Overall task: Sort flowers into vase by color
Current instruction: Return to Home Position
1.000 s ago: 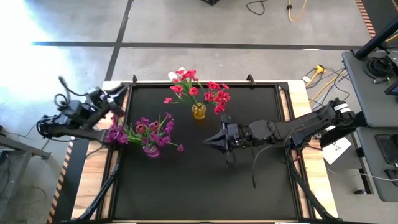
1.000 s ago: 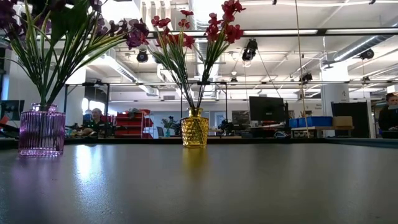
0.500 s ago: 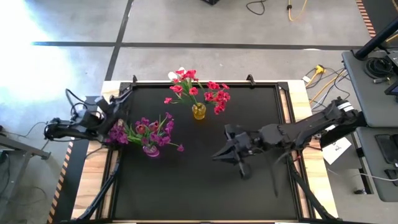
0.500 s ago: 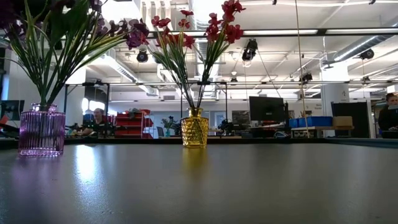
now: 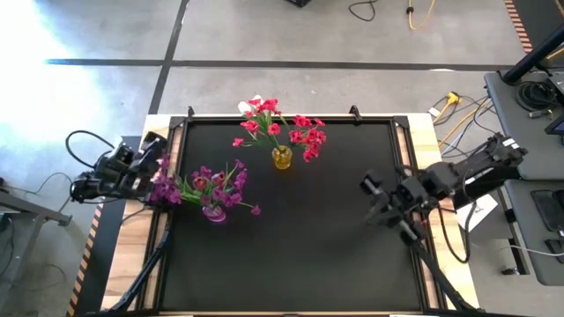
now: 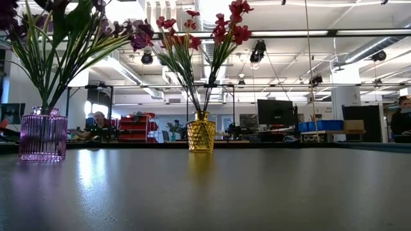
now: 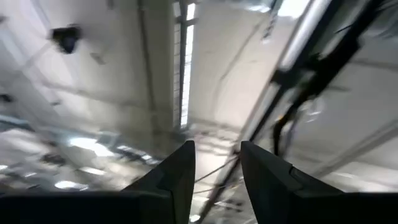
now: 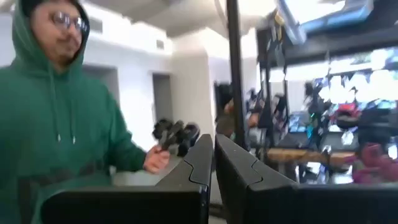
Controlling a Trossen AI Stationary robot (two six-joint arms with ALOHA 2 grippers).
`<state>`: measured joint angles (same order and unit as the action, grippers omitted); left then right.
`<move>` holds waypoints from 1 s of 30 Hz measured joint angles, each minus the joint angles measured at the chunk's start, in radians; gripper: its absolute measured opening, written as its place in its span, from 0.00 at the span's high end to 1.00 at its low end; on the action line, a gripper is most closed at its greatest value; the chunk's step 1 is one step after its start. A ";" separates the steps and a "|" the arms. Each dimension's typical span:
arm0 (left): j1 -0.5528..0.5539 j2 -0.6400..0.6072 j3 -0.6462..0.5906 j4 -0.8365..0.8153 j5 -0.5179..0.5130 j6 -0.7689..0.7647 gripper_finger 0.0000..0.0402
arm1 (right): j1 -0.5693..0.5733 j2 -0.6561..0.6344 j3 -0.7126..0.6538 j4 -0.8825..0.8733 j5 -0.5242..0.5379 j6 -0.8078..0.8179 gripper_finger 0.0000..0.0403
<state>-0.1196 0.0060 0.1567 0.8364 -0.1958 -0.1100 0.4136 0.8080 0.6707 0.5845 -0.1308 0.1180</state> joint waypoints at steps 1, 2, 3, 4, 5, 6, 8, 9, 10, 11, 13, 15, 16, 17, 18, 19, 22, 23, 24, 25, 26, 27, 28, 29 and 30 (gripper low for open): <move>0.000 0.007 -0.009 0.042 0.046 -0.018 0.72 | 0.000 -0.021 -0.041 0.042 0.004 0.002 0.97; 0.000 0.005 -0.023 0.073 0.095 -0.041 0.72 | 0.000 -0.043 -0.081 0.083 0.004 0.005 0.97; 0.000 0.002 -0.039 0.102 0.156 -0.072 0.72 | 0.001 -0.058 -0.123 0.128 0.004 0.009 0.97; 0.000 0.001 -0.057 0.139 0.221 -0.108 0.72 | 0.001 -0.072 -0.162 0.179 0.003 0.019 0.97; 0.000 -0.002 -0.074 0.181 0.292 -0.140 0.72 | 0.001 -0.087 -0.198 0.231 0.002 0.023 0.97; 0.000 -0.005 -0.092 0.232 0.363 -0.174 0.72 | 0.001 -0.104 -0.237 0.276 0.003 0.025 0.97; 0.000 -0.005 -0.126 0.364 0.491 -0.234 0.72 | 0.000 -0.130 -0.301 0.372 0.004 0.027 0.97; 0.000 -0.005 -0.145 0.429 0.546 -0.258 0.72 | 0.000 -0.146 -0.335 0.412 0.004 0.027 0.97; 0.000 -0.005 -0.148 0.467 0.591 -0.282 0.72 | 0.000 -0.163 -0.369 0.449 0.004 0.027 0.97; 0.000 -0.005 -0.142 0.471 0.646 -0.308 0.72 | -0.001 -0.178 -0.399 0.493 0.004 0.027 0.97; 0.000 -0.003 -0.129 0.458 0.749 -0.371 0.72 | -0.001 -0.212 -0.462 0.572 0.014 0.035 0.97; 0.000 -0.002 -0.120 0.448 0.858 -0.477 0.72 | -0.001 -0.251 -0.524 0.639 0.027 0.047 0.97; 0.000 -0.003 -0.119 0.447 0.912 -0.541 0.72 | -0.001 -0.273 -0.555 0.668 0.028 0.053 0.97; -0.001 -0.005 -0.119 0.446 0.953 -0.612 0.72 | -0.001 -0.294 -0.584 0.693 0.029 0.060 0.97; -0.002 -0.005 -0.120 0.449 0.970 -0.676 0.72 | -0.001 -0.314 -0.612 0.719 0.029 0.067 0.97; -0.002 -0.005 -0.120 0.451 0.973 -0.726 0.72 | -0.001 -0.336 -0.643 0.748 0.029 0.070 0.97; -0.002 -0.004 -0.122 0.430 0.999 -0.809 0.72 | -0.002 -0.399 -0.658 0.726 0.038 0.074 0.97; -0.002 -0.004 -0.127 0.415 1.000 -0.831 0.72 | -0.001 -0.419 -0.659 0.734 0.038 0.073 0.97; -0.002 -0.005 -0.137 0.399 1.000 -0.857 0.72 | -0.001 -0.434 -0.659 0.719 0.047 0.073 0.97; -0.002 -0.005 -0.147 0.387 1.004 -0.882 0.72 | -0.001 -0.449 -0.659 0.695 0.052 0.075 0.97; -0.001 -0.005 -0.147 0.364 1.020 -0.891 0.72 | -0.001 -0.465 -0.659 0.670 0.052 0.080 0.97; -0.001 -0.005 -0.146 0.338 1.046 -0.887 0.72 | -0.002 -0.480 -0.659 0.648 0.052 0.088 0.97; -0.002 -0.004 -0.147 0.314 1.073 -0.877 0.72 | -0.002 -0.494 -0.659 0.630 0.052 0.099 0.97; -0.002 -0.003 -0.147 0.301 1.099 -0.862 0.72 | -0.002 -0.506 -0.659 0.617 0.052 0.109 0.97; -0.001 -0.004 -0.147 0.289 1.118 -0.837 0.72 | -0.002 -0.516 -0.659 0.602 0.052 0.120 0.97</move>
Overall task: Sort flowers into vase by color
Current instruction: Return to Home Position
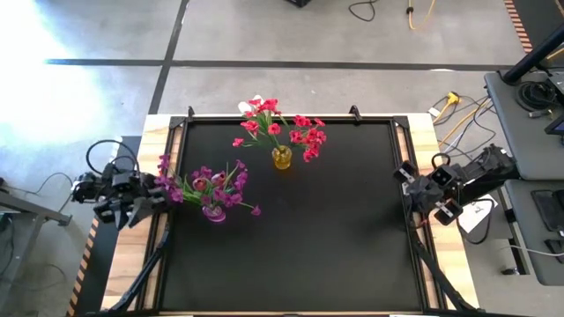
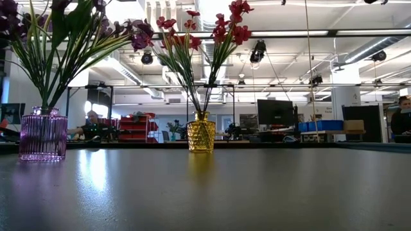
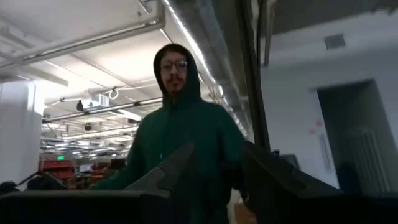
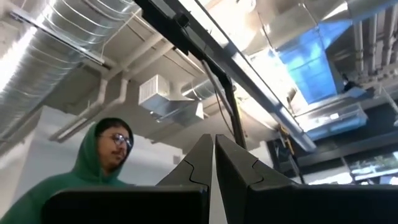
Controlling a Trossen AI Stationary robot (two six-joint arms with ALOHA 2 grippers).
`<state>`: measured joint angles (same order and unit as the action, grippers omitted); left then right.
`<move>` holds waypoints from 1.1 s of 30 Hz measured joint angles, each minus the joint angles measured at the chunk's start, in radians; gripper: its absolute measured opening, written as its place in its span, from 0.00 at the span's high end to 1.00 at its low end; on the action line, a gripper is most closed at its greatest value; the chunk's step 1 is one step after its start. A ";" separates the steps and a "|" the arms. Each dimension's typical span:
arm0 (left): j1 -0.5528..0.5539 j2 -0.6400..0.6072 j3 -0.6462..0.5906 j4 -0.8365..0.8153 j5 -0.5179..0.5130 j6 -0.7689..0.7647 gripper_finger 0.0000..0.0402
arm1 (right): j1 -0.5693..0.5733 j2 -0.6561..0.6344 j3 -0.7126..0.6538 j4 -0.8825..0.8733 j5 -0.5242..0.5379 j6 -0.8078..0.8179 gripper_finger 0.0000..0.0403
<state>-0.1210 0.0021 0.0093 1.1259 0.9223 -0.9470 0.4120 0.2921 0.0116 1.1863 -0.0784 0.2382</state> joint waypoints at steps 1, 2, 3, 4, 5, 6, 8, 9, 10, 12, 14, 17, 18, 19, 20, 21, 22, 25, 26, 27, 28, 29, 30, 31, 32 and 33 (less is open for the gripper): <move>0.000 -0.001 0.000 -0.014 0.013 0.035 0.72 | 0.000 -0.007 0.000 -0.014 0.000 0.006 0.97; 0.000 -0.001 0.000 -0.037 0.025 0.068 0.72 | 0.000 -0.012 0.000 -0.025 0.000 0.009 0.97; 0.000 -0.001 0.000 -0.066 0.033 0.097 0.72 | 0.000 -0.016 0.000 -0.031 0.000 0.013 0.97; 0.000 -0.001 0.000 -0.099 0.038 0.126 0.72 | 0.000 -0.017 0.000 -0.032 0.000 0.014 0.97; 0.000 -0.001 0.000 -0.144 0.039 0.154 0.72 | 0.000 -0.017 0.000 -0.035 0.000 0.013 0.97; 0.000 -0.001 0.000 -0.212 0.038 0.179 0.72 | 0.000 -0.017 0.000 -0.041 0.000 0.013 0.97; 0.000 -0.001 0.000 -0.352 0.026 0.226 0.72 | 0.000 -0.016 0.000 -0.059 0.000 0.013 0.97; 0.000 0.000 0.000 -0.406 0.008 0.255 0.72 | 0.000 -0.016 0.000 -0.067 0.000 0.013 0.97; 0.000 0.000 0.000 -0.453 -0.008 0.282 0.72 | 0.000 -0.016 -0.001 -0.073 0.000 0.014 0.97; 0.000 0.000 0.000 -0.501 -0.019 0.318 0.72 | 0.000 -0.016 -0.001 -0.077 0.001 0.016 0.97; 0.000 -0.001 0.000 -0.504 -0.010 0.330 0.72 | 0.000 -0.016 -0.001 -0.078 0.001 0.016 0.97; 0.000 -0.001 0.000 -0.507 0.046 0.338 0.72 | 0.000 -0.016 -0.001 -0.080 0.001 0.016 0.97; 0.000 -0.001 0.000 -0.509 0.087 0.350 0.72 | 0.000 -0.016 -0.001 -0.082 0.001 0.016 0.97; 0.000 0.000 0.000 -0.520 0.135 0.364 0.72 | 0.000 -0.016 -0.001 -0.084 0.001 0.015 0.97; 0.000 0.001 0.000 -0.532 0.179 0.378 0.72 | 0.000 -0.016 -0.001 -0.088 0.001 0.014 0.97; 0.000 0.000 0.000 -0.550 0.205 0.394 0.72 | 0.000 -0.016 -0.001 -0.093 0.001 0.014 0.97; 0.000 0.000 0.000 -0.568 0.219 0.419 0.72 | 0.000 -0.016 -0.001 -0.100 0.001 0.014 0.97; 0.000 0.001 0.000 -0.659 0.239 0.538 0.72 | 0.000 -0.016 -0.001 -0.133 0.002 0.003 0.97; 0.000 0.000 0.000 -0.701 0.240 0.579 0.72 | 0.000 -0.016 -0.001 -0.144 0.002 -0.005 0.97; 0.000 0.001 0.000 -0.747 0.239 0.612 0.72 | 0.000 -0.016 -0.001 -0.153 0.002 -0.015 0.97; 0.000 0.001 0.000 -0.795 0.237 0.638 0.72 | 0.000 -0.016 -0.001 -0.161 0.002 -0.018 0.97; 0.000 0.001 0.000 -0.844 0.225 0.660 0.72 | 0.000 -0.016 -0.001 -0.165 0.002 -0.020 0.97; 0.000 0.001 0.000 -0.896 0.205 0.680 0.72 | 0.000 -0.016 -0.001 -0.169 0.002 -0.021 0.97; 0.000 0.001 0.000 -0.948 0.177 0.702 0.72 | 0.000 -0.017 -0.001 -0.179 0.002 -0.022 0.97; 0.000 0.001 0.000 -0.987 0.145 0.725 0.72 | 0.000 -0.017 -0.001 -0.194 0.002 -0.029 0.97; 0.000 0.001 0.000 -1.013 0.118 0.745 0.72 | 0.000 -0.017 -0.001 -0.216 0.002 -0.039 0.97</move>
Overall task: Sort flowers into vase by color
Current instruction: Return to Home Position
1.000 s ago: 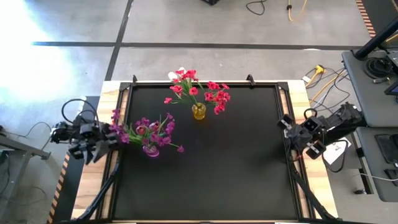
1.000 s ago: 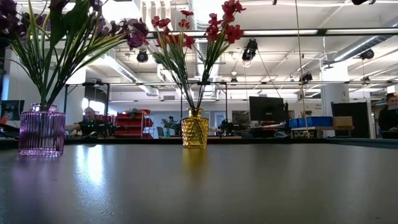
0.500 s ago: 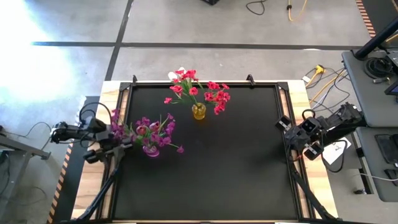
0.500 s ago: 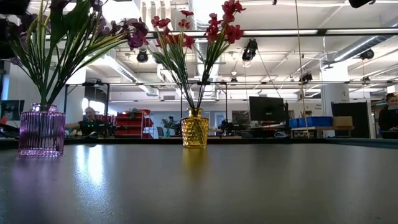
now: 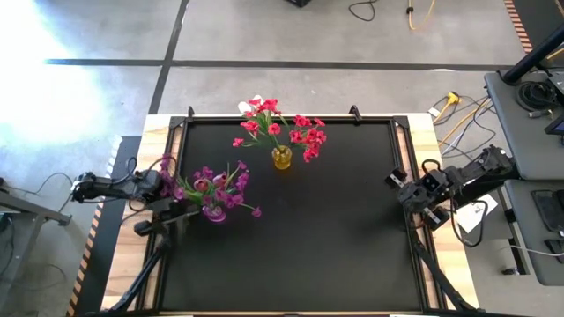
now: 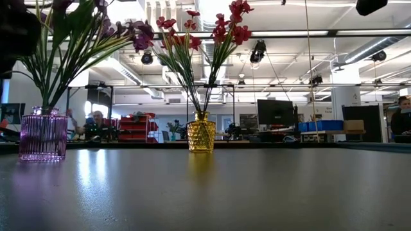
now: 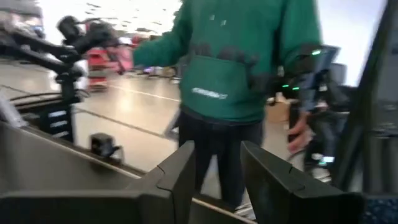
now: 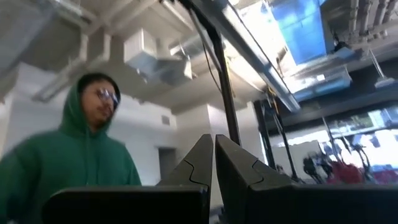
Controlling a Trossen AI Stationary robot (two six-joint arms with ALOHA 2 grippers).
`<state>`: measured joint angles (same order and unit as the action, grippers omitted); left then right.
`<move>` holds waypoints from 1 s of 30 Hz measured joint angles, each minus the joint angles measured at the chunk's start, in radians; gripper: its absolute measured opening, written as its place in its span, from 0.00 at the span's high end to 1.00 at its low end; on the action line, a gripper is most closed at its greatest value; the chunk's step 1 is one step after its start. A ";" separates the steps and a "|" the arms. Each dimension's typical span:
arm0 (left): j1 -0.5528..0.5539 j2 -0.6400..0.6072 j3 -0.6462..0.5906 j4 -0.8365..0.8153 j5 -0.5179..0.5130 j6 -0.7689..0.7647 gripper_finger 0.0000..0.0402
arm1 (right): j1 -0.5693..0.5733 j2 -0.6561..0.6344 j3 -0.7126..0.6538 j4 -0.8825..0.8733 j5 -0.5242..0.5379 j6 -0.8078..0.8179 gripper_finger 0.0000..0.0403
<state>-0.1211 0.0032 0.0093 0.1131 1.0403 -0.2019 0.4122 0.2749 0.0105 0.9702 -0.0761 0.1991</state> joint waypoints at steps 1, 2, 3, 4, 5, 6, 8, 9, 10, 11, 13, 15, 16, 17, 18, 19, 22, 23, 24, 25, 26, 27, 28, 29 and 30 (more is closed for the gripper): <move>0.001 0.000 0.000 -0.010 -0.016 0.017 0.72 | 0.000 0.000 0.000 -0.029 0.000 -0.008 0.97; 0.000 0.000 0.000 -0.009 -0.020 0.036 0.72 | 0.000 0.000 0.000 -0.056 0.004 -0.013 0.97; 0.000 0.000 0.000 -0.007 -0.020 0.055 0.72 | 0.000 0.000 0.000 -0.087 0.018 -0.024 0.97; 0.000 0.000 0.000 -0.003 -0.020 0.071 0.72 | 0.000 0.000 0.000 -0.120 0.034 -0.044 0.97; 0.000 0.000 0.000 -0.002 -0.020 0.081 0.72 | 0.000 0.000 0.000 -0.155 0.049 -0.070 0.97; 0.000 0.000 0.000 -0.002 -0.020 0.087 0.72 | 0.000 0.000 0.000 -0.192 0.057 -0.093 0.97; 0.000 0.000 0.000 -0.003 -0.020 0.087 0.72 | 0.000 0.001 0.000 -0.258 0.091 -0.109 0.97; 0.000 0.000 0.000 -0.002 -0.020 0.085 0.72 | 0.000 0.001 0.000 -0.289 0.122 -0.106 0.97; 0.000 0.000 0.000 -0.002 -0.020 0.082 0.72 | 0.000 0.000 0.000 -0.323 0.160 -0.100 0.97; 0.000 0.000 0.000 -0.002 -0.020 0.079 0.72 | 0.000 0.000 0.000 -0.361 0.202 -0.091 0.97; 0.000 0.000 0.000 -0.002 -0.021 0.079 0.72 | 0.000 0.001 0.000 -0.434 0.292 -0.075 0.97; 0.000 0.000 0.000 -0.002 -0.031 0.079 0.72 | 0.000 0.001 0.000 -0.494 0.373 -0.062 0.97; 0.000 0.000 0.000 -0.002 -0.035 0.079 0.72 | 0.000 0.001 0.000 -0.515 0.399 -0.064 0.97; 0.000 0.000 0.000 -0.002 -0.036 0.078 0.72 | 0.000 0.001 0.000 -0.533 0.414 -0.071 0.97; 0.000 0.000 0.000 -0.002 -0.036 0.078 0.72 | 0.000 0.001 0.000 -0.548 0.421 -0.081 0.97; 0.000 0.000 0.000 -0.002 -0.036 0.078 0.72 | 0.000 0.000 0.000 -0.564 0.425 -0.083 0.97; 0.000 0.000 0.000 -0.002 -0.036 0.078 0.72 | 0.000 0.000 0.000 -0.640 0.418 -0.042 0.97; 0.000 0.000 0.000 -0.002 -0.036 0.078 0.72 | 0.000 0.000 0.000 -0.674 0.413 -0.016 0.97; 0.000 0.000 0.000 -0.002 -0.036 0.078 0.72 | 0.000 0.000 0.000 -0.710 0.406 0.015 0.97; 0.000 0.000 0.000 -0.002 -0.036 0.078 0.72 | 0.000 0.001 0.000 -0.737 0.398 0.044 0.97; 0.000 0.000 0.001 -0.003 -0.036 0.078 0.72 | 0.000 0.001 0.000 -0.751 0.379 0.059 0.97; 0.000 0.000 0.002 -0.003 -0.036 0.078 0.72 | 0.000 0.001 0.000 -0.752 0.358 0.069 0.97; 0.000 0.000 0.005 -0.004 -0.036 0.077 0.72 | 0.000 -0.001 0.000 -0.751 0.339 0.070 0.97; 0.000 0.000 0.008 -0.003 -0.036 0.077 0.72 | 0.000 -0.005 0.000 -0.752 0.325 0.070 0.97; 0.000 0.000 0.010 -0.001 -0.036 0.077 0.72 | 0.000 -0.012 0.000 -0.760 0.313 0.065 0.97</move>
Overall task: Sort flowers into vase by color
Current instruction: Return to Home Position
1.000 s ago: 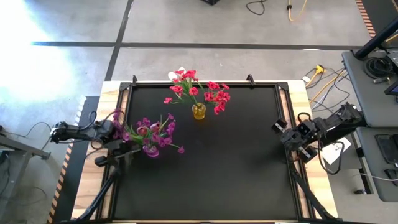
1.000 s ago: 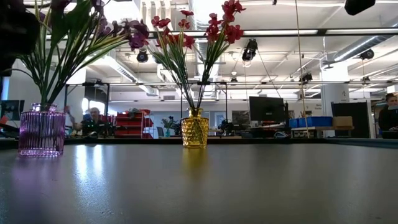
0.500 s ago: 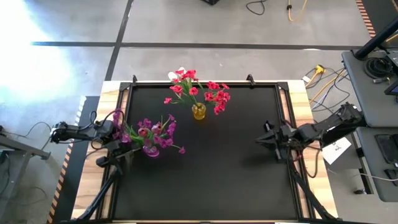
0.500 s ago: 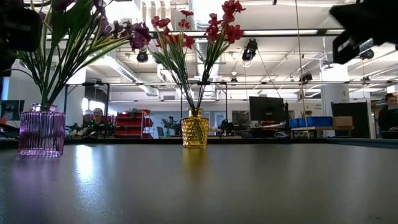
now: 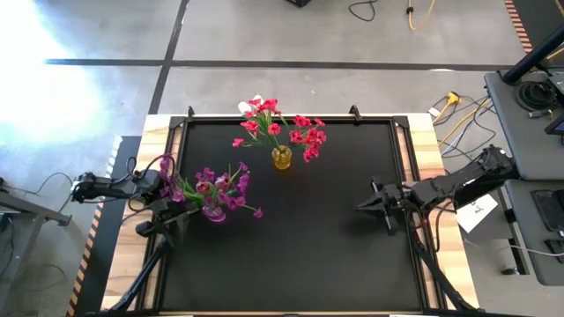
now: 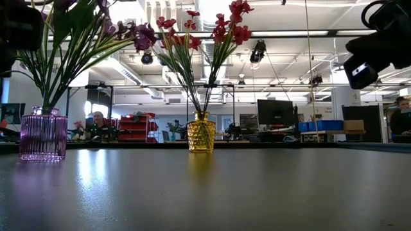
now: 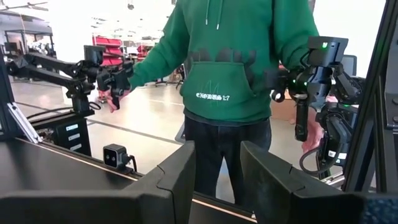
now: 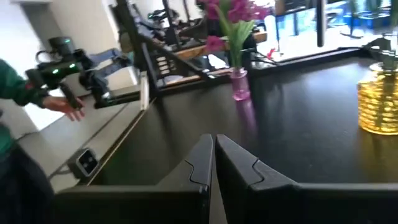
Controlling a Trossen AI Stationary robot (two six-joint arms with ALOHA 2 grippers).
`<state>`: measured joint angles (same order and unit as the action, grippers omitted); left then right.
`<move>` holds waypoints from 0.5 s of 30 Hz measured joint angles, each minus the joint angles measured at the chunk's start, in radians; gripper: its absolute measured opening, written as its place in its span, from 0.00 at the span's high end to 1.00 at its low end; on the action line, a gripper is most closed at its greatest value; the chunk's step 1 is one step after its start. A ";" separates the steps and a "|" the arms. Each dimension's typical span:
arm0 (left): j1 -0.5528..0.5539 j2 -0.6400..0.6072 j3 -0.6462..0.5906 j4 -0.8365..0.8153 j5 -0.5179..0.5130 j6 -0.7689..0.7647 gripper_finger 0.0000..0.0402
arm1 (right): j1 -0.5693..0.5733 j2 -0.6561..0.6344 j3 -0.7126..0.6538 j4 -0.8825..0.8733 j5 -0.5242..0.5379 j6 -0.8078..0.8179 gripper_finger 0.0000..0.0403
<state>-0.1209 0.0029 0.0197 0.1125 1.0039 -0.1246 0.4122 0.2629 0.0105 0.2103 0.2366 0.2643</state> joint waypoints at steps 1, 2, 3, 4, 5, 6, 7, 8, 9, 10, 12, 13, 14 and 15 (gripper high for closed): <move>0.000 0.000 0.001 0.000 0.000 0.000 0.72 | 0.000 -0.008 0.000 -0.015 -0.004 -0.003 0.97; 0.000 0.000 0.001 -0.001 0.000 0.000 0.72 | 0.000 -0.020 0.000 -0.038 -0.005 -0.002 0.97; 0.000 0.000 0.001 -0.001 0.000 0.000 0.72 | 0.000 -0.035 0.000 -0.066 -0.013 0.000 0.97; 0.000 0.000 0.001 -0.001 0.000 0.000 0.72 | 0.000 -0.054 0.000 -0.093 -0.037 0.003 0.97; 0.000 0.000 0.001 -0.001 0.000 0.000 0.72 | 0.000 -0.076 0.000 -0.120 -0.069 0.007 0.97; 0.000 0.000 0.001 -0.001 0.000 0.000 0.72 | 0.000 -0.100 0.000 -0.146 -0.101 0.015 0.97; 0.000 0.000 0.001 -0.001 0.000 0.000 0.72 | 0.000 -0.126 0.000 -0.168 -0.127 0.019 0.97; 0.000 0.000 0.001 -0.001 0.000 0.000 0.72 | 0.000 -0.152 0.000 -0.180 -0.150 0.020 0.97; 0.000 0.000 0.001 -0.001 0.000 0.000 0.72 | 0.000 -0.177 0.000 -0.183 -0.171 0.006 0.97; 0.000 0.000 0.001 -0.001 0.000 0.000 0.72 | 0.000 -0.200 0.000 -0.186 -0.189 -0.011 0.97; 0.000 0.000 0.002 -0.001 0.000 0.000 0.72 | 0.000 -0.246 0.000 -0.188 -0.194 -0.072 0.97; 0.000 0.000 0.002 -0.001 0.000 0.000 0.72 | -0.001 -0.262 0.000 -0.188 -0.192 -0.109 0.97; 0.000 0.000 0.002 -0.001 0.000 0.000 0.72 | -0.003 -0.262 0.000 -0.186 -0.187 -0.141 0.97; 0.000 0.000 0.002 -0.001 0.000 0.000 0.72 | -0.010 -0.262 0.000 -0.186 -0.182 -0.159 0.97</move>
<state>-0.1209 0.0032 0.0219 0.1114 1.0035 -0.1249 0.4025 0.0010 0.0105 0.0243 0.0545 0.1055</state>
